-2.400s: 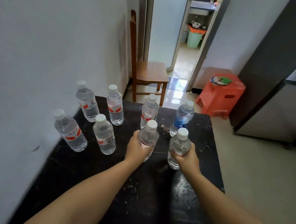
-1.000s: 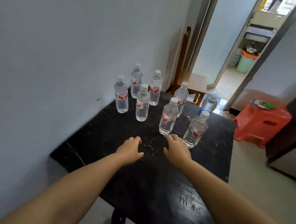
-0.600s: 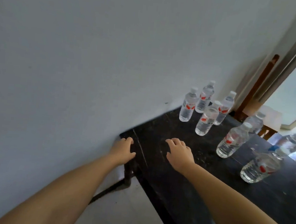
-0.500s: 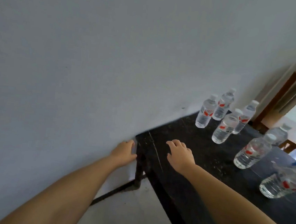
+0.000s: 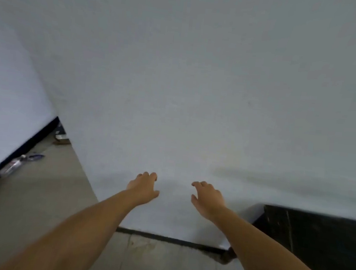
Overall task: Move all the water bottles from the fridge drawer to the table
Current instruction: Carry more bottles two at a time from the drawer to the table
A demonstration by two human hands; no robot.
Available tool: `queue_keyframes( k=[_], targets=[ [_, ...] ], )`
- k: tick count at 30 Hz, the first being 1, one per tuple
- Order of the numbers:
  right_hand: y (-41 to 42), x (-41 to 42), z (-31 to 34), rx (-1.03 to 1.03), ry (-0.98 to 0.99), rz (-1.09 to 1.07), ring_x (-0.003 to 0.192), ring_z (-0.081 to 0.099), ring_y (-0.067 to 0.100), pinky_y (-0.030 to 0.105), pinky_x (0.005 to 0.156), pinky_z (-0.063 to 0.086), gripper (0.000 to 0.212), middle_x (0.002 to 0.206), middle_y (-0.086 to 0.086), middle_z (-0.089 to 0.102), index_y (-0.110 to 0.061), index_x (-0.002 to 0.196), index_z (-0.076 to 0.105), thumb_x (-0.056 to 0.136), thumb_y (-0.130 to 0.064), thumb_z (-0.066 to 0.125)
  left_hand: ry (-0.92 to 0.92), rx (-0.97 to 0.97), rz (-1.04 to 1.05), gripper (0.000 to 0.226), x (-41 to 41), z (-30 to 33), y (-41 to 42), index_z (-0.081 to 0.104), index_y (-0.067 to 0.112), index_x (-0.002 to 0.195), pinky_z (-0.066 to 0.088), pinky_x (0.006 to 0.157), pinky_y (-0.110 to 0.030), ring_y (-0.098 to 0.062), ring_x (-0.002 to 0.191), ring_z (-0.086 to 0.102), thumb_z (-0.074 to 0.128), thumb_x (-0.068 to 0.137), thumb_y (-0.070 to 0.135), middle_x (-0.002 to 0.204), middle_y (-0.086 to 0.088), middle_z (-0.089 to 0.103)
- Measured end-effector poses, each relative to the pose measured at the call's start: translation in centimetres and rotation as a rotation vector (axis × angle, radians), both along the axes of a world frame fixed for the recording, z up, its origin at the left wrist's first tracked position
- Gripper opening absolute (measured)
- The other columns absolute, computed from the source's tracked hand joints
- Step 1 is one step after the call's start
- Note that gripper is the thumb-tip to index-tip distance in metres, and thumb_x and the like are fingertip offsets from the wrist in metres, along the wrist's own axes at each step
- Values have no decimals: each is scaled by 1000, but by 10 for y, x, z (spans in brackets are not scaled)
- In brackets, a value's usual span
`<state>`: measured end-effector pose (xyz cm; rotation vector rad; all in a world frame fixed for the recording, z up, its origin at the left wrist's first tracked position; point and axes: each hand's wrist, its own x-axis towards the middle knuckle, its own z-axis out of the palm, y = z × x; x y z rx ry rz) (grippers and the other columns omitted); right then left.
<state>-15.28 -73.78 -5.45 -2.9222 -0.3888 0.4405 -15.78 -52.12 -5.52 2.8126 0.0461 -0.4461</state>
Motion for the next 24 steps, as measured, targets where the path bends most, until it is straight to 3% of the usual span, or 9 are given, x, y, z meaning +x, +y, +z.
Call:
queue_keyframes(
  k=[5,12,24],
  targets=[
    [73,21,4,6,-22,282,128,45,26,40,102,39,46,143,7,44,-16,143,36,100,-31,37,-12,-34,269,48,-37,5,59,40,16,133,46,93,-39,-26,121,46,55,92,35,133,-9,45],
    [155,5,3,5,-39,711,124,47,26,39,99,40,45,140,7,46,-15,141,39,99,-29,37,-20,-58,767,50,-152,1,90,41,15,135,43,97,-38,-30,125,46,56,91,33,137,-11,44],
    [273,-196,2,34,0,1406,124,48,31,41,100,41,43,137,11,49,-14,137,44,97,-30,43,-39,-50,1516,44,-416,-3,62,45,16,127,46,94,-39,-29,119,47,57,89,36,129,-10,48]
  ],
)
